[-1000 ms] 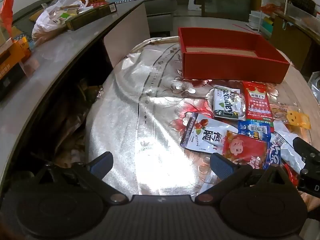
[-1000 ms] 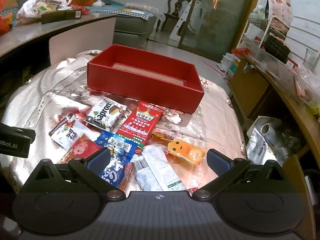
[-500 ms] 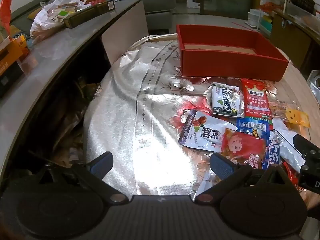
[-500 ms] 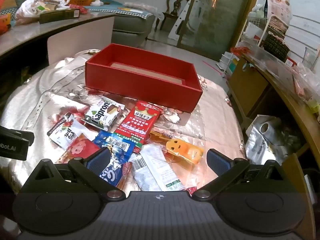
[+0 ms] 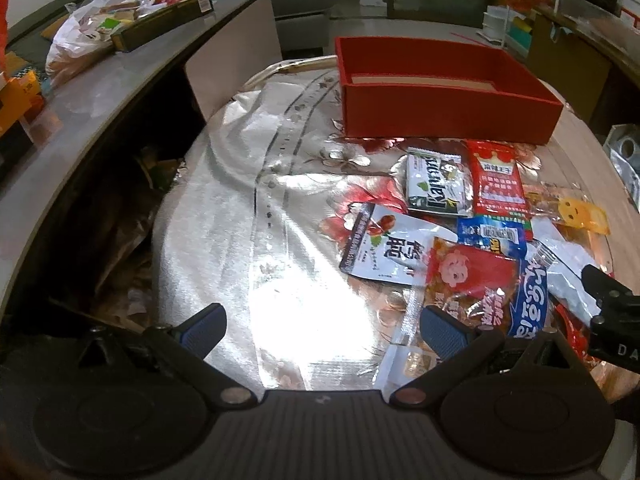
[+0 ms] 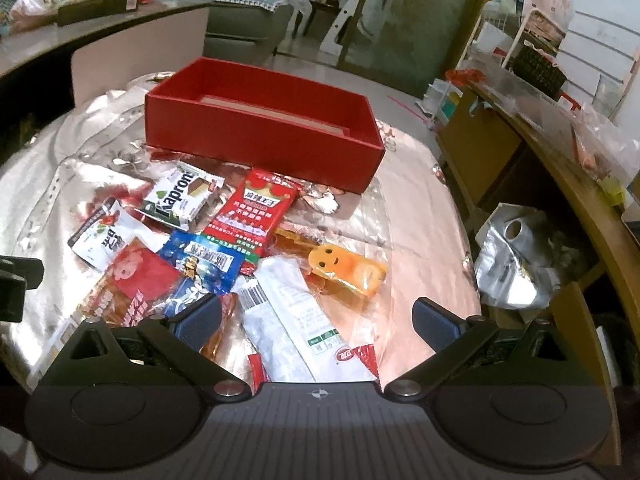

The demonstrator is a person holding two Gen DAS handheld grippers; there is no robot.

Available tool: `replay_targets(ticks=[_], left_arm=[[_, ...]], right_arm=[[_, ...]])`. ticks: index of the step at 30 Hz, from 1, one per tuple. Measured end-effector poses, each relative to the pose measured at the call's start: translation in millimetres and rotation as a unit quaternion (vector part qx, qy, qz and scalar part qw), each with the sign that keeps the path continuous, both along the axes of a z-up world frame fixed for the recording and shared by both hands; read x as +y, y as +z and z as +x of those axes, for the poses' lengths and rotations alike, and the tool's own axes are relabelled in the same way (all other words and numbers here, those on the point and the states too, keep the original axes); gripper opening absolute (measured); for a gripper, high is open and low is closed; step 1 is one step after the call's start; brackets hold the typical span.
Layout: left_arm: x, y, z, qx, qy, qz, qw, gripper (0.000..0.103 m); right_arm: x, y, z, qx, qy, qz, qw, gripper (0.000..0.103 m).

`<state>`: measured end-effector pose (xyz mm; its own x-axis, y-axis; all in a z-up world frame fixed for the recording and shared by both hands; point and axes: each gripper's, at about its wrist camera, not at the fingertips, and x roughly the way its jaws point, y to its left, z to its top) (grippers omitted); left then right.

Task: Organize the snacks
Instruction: 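Move both tools over the snack pile toward the packets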

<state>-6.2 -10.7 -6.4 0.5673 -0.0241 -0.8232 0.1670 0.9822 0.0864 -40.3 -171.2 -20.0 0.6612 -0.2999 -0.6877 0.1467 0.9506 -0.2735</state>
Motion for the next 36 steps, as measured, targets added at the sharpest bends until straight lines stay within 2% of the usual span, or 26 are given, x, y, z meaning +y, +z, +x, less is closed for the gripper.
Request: replay_targets(ticks=[9, 21, 36], left_arm=[[-15.3, -7.5, -0.9, 0.016, -0.024, 0.01, 0.9995, 0.1], [-36.6, -13.7, 8.0, 0.046, -0.051, 0.002, 0.9977, 0.1], [-41.9, -18.1, 9.2, 0.05, -0.059, 0.005, 0.997, 0.1]], right_arm=[[-3.4, -3.3, 2.9, 0.011, -0.009, -0.001, 1.0, 0.102], [-14.8, -12.2, 9.1, 0.032, -0.015, 0.011, 0.999, 0.1], [-15.3, -15.9, 11.8, 0.042, -0.012, 0.023, 0.999, 0.1]])
